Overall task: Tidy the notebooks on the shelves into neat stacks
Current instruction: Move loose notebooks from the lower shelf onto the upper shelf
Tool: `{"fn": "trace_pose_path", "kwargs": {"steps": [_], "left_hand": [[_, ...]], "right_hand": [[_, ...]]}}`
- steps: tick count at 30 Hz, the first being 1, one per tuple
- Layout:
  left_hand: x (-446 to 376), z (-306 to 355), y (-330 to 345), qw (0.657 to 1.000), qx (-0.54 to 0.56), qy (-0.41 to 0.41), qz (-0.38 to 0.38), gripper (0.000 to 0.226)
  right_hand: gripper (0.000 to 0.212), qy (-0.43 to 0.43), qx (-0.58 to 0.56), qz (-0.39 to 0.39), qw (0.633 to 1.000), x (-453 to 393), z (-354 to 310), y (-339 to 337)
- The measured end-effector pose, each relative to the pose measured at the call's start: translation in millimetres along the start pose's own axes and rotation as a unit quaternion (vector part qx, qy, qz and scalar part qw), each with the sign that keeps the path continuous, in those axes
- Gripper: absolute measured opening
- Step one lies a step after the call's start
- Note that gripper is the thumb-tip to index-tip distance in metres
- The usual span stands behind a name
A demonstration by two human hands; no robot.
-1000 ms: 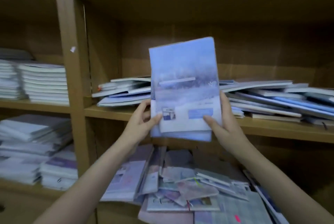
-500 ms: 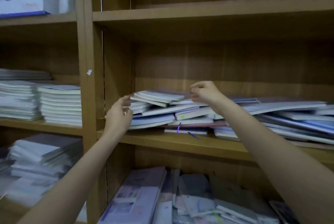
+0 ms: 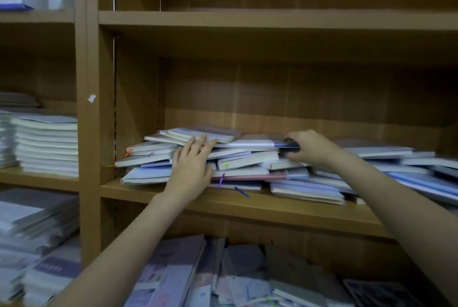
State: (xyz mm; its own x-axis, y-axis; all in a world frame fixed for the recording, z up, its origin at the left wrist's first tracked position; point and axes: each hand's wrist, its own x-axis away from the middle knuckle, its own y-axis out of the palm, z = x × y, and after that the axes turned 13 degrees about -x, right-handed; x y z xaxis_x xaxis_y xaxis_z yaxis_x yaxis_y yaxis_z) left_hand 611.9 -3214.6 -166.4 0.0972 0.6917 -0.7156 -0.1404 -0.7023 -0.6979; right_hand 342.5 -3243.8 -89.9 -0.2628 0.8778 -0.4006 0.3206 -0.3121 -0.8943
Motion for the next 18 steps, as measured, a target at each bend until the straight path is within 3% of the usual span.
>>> {"fn": "trace_pose_path", "kwargs": {"steps": [5,9,13,16,17,18], "left_hand": [[-1,9,1,0.997,-0.066,-0.004,-0.04,0.053],[-4,9,-3,0.993,-0.1,-0.001,-0.065,0.053],[-3,9,0,0.992,-0.111,-0.01,-0.057,0.051],[8,23,-4,0.996,0.054,-0.058,0.047,0.045],[19,33,-9,0.978,0.167,-0.095,0.082,0.037],[32,42,-16,0.937,0.308,-0.147,0.077,0.029]], "right_hand": [[0.025,0.008,0.189,0.066,0.98,-15,-18,11],[0.025,-0.123,0.31,0.165,0.928,-10,-19,-26],[0.031,-0.229,0.338,0.282,0.868,14,-7,-70],[0.016,-0.257,0.302,0.333,0.855,47,2,-83],[0.015,-0.261,0.287,0.345,0.855,63,5,-82],[0.015,-0.267,0.282,0.344,0.855,79,7,-79]]}}
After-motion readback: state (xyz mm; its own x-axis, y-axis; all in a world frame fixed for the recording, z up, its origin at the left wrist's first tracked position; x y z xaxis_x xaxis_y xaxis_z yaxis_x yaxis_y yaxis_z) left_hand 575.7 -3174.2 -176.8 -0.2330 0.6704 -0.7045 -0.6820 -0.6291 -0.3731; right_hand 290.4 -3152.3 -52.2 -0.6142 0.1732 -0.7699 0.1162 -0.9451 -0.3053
